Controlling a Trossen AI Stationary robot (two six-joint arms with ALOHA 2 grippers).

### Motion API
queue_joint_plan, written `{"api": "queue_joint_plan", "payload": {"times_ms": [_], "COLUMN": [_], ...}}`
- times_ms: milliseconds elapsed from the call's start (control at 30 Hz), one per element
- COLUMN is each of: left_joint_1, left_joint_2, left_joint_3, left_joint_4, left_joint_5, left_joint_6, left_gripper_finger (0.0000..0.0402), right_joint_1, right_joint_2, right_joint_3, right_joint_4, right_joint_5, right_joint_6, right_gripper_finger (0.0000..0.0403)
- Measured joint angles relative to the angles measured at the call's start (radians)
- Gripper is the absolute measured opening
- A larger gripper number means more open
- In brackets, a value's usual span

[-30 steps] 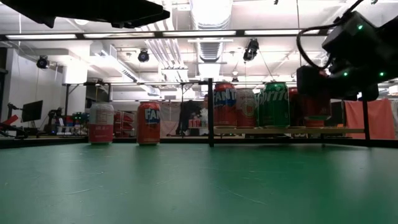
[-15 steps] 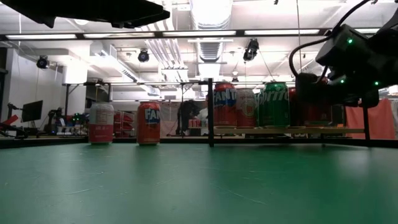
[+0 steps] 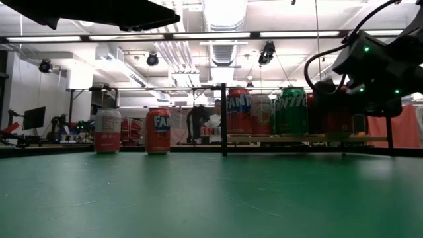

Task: Place canned beverage on shelf
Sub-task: Put the red/black soda can on the shelf aligned with the other red/black soda cans

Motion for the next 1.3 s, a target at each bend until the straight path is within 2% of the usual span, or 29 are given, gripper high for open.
{"api": "queue_joint_plan", "payload": {"times_ms": [433,867,1300], "left_joint_1": [0.0,0.0,0.0], "left_joint_2": [0.0,0.0,-0.003], "left_joint_3": [0.0,0.0,0.0], "left_joint_4": [0.003,0.006,0.011], "left_joint_5": [0.0,0.0,0.0], "left_joint_6": [0.004,0.004,0.004], "left_gripper_finger": [0.0333,0.0333,0.0333], "right_joint_1": [-0.009,-0.022,-0.022], "right_joint_2": [-0.051,-0.053,-0.061], "right_joint_3": [0.002,0.105,0.161], "right_joint_4": [-0.002,-0.01,-0.051], "right_joint_5": [-0.005,-0.007,-0.008], "right_joint_6": [-0.02,-0.226,-0.272], "right_gripper_finger": [0.0347,0.0338,0.0338]}}
